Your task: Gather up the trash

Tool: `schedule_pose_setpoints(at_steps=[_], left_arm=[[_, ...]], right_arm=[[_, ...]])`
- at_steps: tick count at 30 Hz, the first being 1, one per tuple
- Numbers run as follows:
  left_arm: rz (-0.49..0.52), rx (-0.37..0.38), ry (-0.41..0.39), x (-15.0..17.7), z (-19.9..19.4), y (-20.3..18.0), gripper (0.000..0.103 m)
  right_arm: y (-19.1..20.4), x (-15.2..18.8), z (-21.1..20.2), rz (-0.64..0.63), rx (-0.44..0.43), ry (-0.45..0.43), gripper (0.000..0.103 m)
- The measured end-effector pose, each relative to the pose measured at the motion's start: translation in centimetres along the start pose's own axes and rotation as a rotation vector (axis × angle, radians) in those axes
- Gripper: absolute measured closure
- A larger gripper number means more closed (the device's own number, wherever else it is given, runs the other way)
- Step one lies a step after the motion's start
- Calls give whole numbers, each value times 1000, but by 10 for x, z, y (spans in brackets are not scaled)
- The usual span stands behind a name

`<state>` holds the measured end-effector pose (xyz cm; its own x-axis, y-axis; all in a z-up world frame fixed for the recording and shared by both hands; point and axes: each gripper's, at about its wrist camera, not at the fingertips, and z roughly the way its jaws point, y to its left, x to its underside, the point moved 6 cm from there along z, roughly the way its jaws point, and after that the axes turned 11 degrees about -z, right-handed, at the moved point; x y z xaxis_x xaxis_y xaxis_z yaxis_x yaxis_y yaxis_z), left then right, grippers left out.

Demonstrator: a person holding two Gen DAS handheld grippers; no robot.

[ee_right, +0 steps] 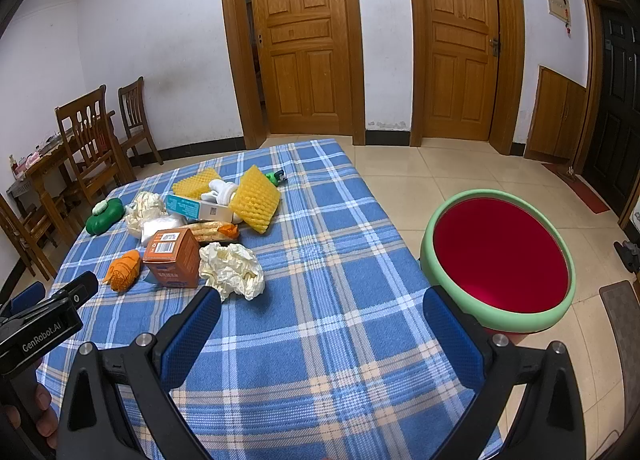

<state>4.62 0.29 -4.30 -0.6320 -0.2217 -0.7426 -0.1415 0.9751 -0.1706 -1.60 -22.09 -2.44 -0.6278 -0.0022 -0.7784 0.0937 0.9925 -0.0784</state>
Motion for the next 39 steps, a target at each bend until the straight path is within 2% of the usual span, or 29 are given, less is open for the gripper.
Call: schedule_pose_setpoints(at_steps=[15, 29, 36, 39], left_arm=[[5, -5, 18, 0, 4, 8, 1], [28, -20, 103, -11, 53, 14, 2], [50, 13, 185, -8, 83, 12, 14], [64, 26, 194, -10, 89, 10, 15]], right_arm=[[5, 7, 4, 7, -17, 11, 0], [12, -8, 21, 13, -97, 24, 0], [20, -9, 44, 17, -160, 87, 0], [26, -8, 52, 12, -168, 118, 0]])
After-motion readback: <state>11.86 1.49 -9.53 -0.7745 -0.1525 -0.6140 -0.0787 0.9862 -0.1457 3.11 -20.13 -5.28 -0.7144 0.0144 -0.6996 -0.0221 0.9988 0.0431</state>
